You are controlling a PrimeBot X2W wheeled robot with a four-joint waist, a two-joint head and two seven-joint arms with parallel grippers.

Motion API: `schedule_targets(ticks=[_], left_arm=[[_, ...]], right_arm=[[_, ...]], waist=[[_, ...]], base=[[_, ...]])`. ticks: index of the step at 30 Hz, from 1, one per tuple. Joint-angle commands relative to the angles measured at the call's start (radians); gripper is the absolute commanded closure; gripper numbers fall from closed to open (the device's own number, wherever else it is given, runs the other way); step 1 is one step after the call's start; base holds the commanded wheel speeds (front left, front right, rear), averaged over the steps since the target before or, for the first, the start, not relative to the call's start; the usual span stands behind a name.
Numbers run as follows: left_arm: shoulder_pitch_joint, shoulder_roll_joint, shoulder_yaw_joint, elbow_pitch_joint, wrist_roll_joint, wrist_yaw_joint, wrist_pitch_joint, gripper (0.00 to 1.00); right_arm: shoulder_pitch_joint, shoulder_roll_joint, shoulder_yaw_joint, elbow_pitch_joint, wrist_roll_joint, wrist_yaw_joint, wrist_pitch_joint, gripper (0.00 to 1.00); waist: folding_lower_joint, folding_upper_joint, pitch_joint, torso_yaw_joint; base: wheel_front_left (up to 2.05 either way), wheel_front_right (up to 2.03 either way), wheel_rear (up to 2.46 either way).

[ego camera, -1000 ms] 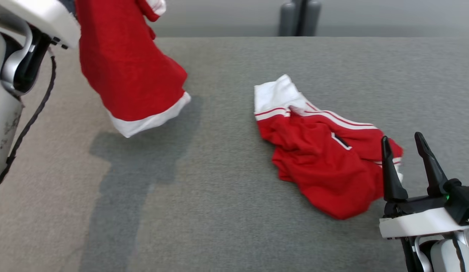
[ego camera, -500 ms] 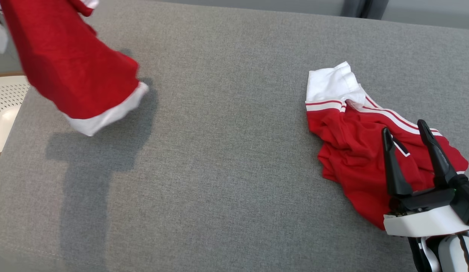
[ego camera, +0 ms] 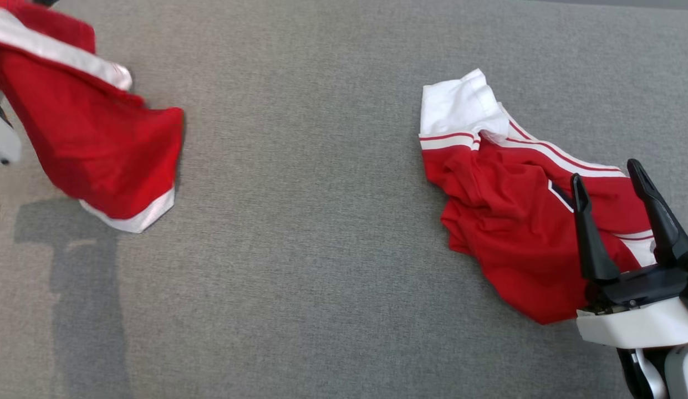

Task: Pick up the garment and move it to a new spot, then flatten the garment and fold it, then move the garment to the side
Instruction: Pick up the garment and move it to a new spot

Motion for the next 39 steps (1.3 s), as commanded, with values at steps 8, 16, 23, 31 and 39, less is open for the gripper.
schedule_targets(ticks=[8,16,23,31,39], left_arm=[[0.090,-0.107,0.012,0.208,-0.067,-0.043,-0.034,1.00],[0.092,-0.164,0.007,0.312,-0.091,-0.080,-0.047,0.00],[0.071,-0.169,0.023,0.284,-0.073,-0.090,-0.054,0.00],[0.104,-0.173,0.026,0.219,-0.022,-0.095,-0.054,0.00],[0.175,-0.160,0.105,0.072,0.037,-0.066,-0.054,0.00]], right_arm=[[0.011,-0.029,-0.014,-0.061,-0.012,0.002,0.038,0.00],[0.016,-0.026,-0.015,-0.071,-0.013,0.002,0.050,0.00],[0.016,-0.017,-0.007,-0.045,-0.004,0.002,0.038,0.00],[0.008,0.010,0.008,0.014,0.011,0.002,0.003,0.00],[0.003,0.038,0.009,0.072,0.022,0.002,-0.033,0.00]], waist=[[-0.0001,0.0000,0.044,-0.042],[-0.0001,0.0000,0.043,-0.038],[-0.0001,0.0000,0.016,-0.029],[-0.0001,0.0000,-0.026,-0.058],[-0.0001,0.0000,-0.092,-0.122]], base=[[0.00,0.00,0.00],[0.00,0.00,0.00],[0.00,0.00,0.00],[0.00,0.00,0.00],[0.00,0.00,0.00]])
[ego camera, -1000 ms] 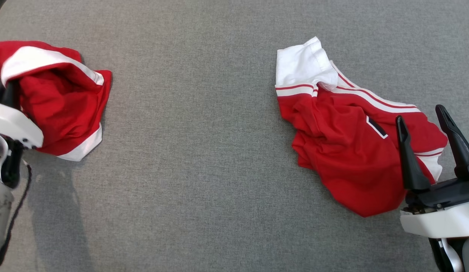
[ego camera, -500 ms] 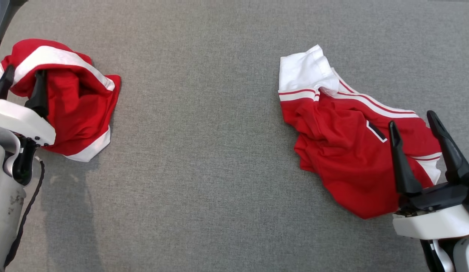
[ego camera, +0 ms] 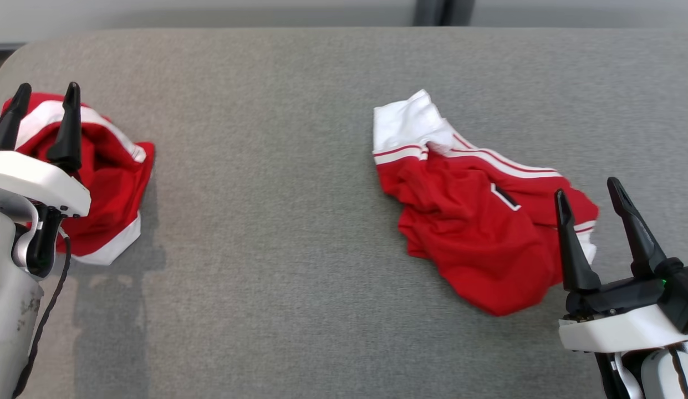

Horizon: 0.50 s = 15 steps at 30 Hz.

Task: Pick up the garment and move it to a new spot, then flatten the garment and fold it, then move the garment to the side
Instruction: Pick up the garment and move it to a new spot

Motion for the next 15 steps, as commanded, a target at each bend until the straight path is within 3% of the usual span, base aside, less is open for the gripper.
schedule_targets(ticks=[1,15], left_arm=[[0.021,0.000,0.014,-0.026,0.011,0.009,-0.004,0.00],[0.288,-0.070,0.226,-0.362,0.148,0.078,-0.003,0.00]], right_arm=[[-0.003,0.002,-0.004,0.008,0.007,0.002,-0.011,0.00],[0.022,0.030,-0.002,0.101,0.031,0.002,-0.050,0.00]], waist=[[0.0000,0.0000,-0.029,-0.031],[0.0000,0.0000,-0.132,-0.188]], base=[[0.00,0.00,0.00],[0.00,0.00,0.00]])
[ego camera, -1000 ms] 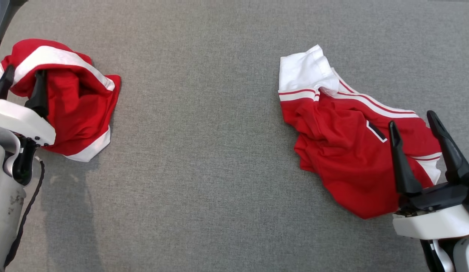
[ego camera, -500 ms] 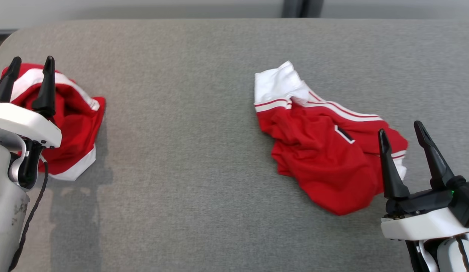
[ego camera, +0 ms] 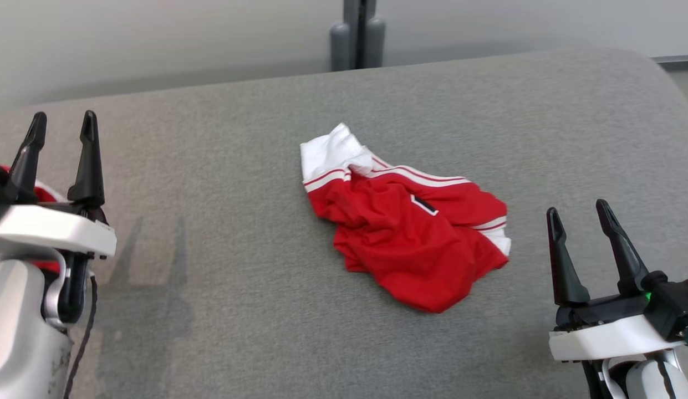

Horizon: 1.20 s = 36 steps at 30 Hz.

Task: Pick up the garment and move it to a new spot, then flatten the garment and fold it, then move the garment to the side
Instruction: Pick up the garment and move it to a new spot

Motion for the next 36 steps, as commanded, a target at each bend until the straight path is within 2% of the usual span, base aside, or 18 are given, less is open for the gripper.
schedule_targets(ticks=[1,8,18,36], left_arm=[[0.031,-0.012,0.018,-0.025,0.016,0.010,-0.002,0.00],[0.168,-0.079,0.084,-0.128,0.085,0.033,-0.002,0.00],[0.285,-0.142,0.114,-0.209,0.149,0.014,-0.002,0.00],[0.410,-0.223,0.134,-0.193,0.236,-0.014,-0.002,0.00]], right_arm=[[0.012,0.000,-0.002,0.007,0.008,0.002,-0.007,0.00],[0.030,0.005,-0.006,0.026,0.008,0.002,-0.010,0.00],[0.052,0.007,-0.020,0.042,0.016,0.002,-0.010,0.00],[0.073,0.008,-0.024,0.099,0.017,0.002,-0.010,0.00]], waist=[[0.0000,0.0000,-0.027,-0.028],[0.0000,0.0000,-0.063,-0.046],[0.0000,0.0000,-0.099,-0.020],[0.0000,0.0000,-0.121,0.032]], base=[[0.00,0.00,0.00],[0.00,0.00,0.00],[0.00,0.00,0.00],[0.00,0.00,0.00]])
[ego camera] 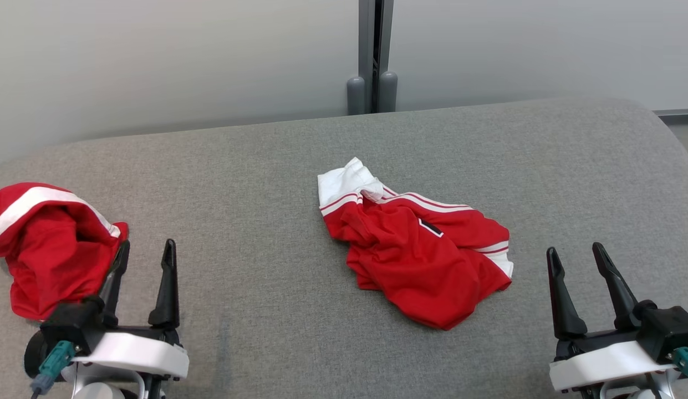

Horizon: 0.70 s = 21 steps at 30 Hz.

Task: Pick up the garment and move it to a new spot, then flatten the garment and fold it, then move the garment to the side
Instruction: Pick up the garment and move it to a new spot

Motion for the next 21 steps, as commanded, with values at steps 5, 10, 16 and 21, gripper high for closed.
schedule_targets(ticks=[5,10,16,21], left_arm=[[0.033,-0.018,0.017,0.007,0.032,-0.009,-0.002,0.00],[0.043,-0.034,0.034,0.002,0.051,-0.013,-0.002,0.00],[0.057,-0.049,0.045,-0.008,0.075,-0.023,-0.002,0.00],[0.075,-0.058,0.057,-0.016,0.086,-0.027,-0.002,0.00]], right_arm=[[0.014,-0.004,-0.002,0.025,0.002,0.002,-0.005,0.00],[0.009,-0.003,-0.003,0.041,0.003,0.002,-0.005,0.00],[0.010,-0.004,-0.007,0.050,0.004,0.002,-0.005,0.00],[0.009,-0.003,-0.006,0.055,0.005,0.002,-0.005,0.00]], waist=[[0.0000,-0.0001,-0.007,0.008],[0.0000,-0.0001,-0.004,0.011],[0.0000,-0.0001,-0.004,0.021],[0.0000,-0.0001,-0.005,0.025]], base=[[0.00,0.00,0.00],[0.00,0.00,0.00],[0.00,0.00,0.00],[0.00,0.00,0.00]])
